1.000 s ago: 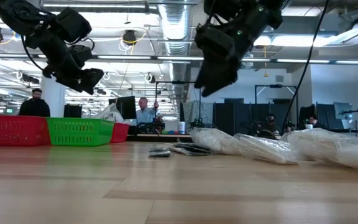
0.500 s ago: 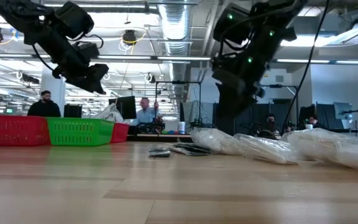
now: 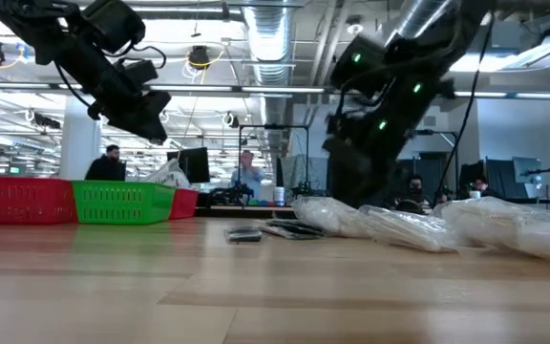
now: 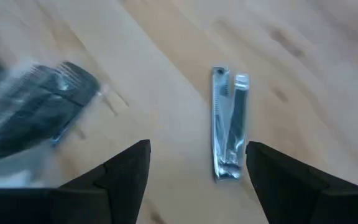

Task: Pick & Place Travel size toiletries
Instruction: Put the silver nail cutter into the bottom red bin

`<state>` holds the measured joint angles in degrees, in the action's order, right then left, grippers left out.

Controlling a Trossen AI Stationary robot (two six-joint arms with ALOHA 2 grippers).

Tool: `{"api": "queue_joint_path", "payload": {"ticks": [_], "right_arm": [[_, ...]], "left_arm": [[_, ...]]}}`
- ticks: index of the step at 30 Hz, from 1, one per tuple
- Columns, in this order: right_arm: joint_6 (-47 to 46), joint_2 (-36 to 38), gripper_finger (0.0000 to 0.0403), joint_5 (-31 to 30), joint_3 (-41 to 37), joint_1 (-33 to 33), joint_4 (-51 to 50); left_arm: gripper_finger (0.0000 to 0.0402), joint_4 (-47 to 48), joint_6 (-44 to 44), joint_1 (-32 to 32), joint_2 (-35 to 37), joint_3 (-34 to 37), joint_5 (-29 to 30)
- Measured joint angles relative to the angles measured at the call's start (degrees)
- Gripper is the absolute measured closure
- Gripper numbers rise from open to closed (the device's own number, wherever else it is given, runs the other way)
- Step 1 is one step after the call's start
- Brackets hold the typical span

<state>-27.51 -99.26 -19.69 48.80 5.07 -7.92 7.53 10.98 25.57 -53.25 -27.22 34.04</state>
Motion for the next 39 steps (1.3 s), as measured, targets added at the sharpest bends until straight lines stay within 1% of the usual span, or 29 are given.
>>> {"api": "queue_joint_path", "payload": {"ticks": [5,9,12,16,20,26,31,35,37,39], "right_arm": [[1.6,-6.4,0.0149,-1.1,1.5,0.0,1.4],[1.7,-9.1,0.0149,-1.1,3.4,0.0,1.5],[2.3,-9.1,0.0149,-0.9,4.5,0.0,0.8],[2.1,-7.1,0.0149,-1.2,4.8,0.0,-0.7],[-0.7,-4.7,0.0149,-4.2,4.7,0.1,-2.7],[-4.5,-4.4,0.0149,-4.4,4.8,0.7,-1.9],[-8.5,-5.6,0.0149,-4.1,4.9,0.7,-1.1],[-9.0,-7.7,0.0149,-4.2,4.6,0.7,0.8],[-10.0,-9.3,0.0149,-3.6,5.2,0.7,3.9],[-9.8,-10.5,0.0149,-3.8,5.5,0.7,3.3]], "left_arm": [[0.0225,-0.4,0.0,-0.7,0.0,0.0,0.0],[0.0225,-0.5,0.0,-0.6,0.0,0.0,0.0],[0.0225,-0.7,0.0,-0.6,0.0,0.0,0.0],[0.0225,-0.8,0.0,-0.6,0.0,0.0,0.0],[0.0225,-0.8,0.0,-0.6,0.0,0.0,0.1],[0.0225,-0.8,0.0,-0.6,0.0,0.0,0.1],[0.0225,-0.9,0.0,-0.6,0.0,0.0,0.2],[0.0225,-1.2,0.0,-0.6,0.0,0.0,0.2],[0.0225,-1.1,0.0,-0.6,0.0,0.0,0.2],[0.0225,-1.2,0.0,-0.7,0.0,0.0,0.2]]}}
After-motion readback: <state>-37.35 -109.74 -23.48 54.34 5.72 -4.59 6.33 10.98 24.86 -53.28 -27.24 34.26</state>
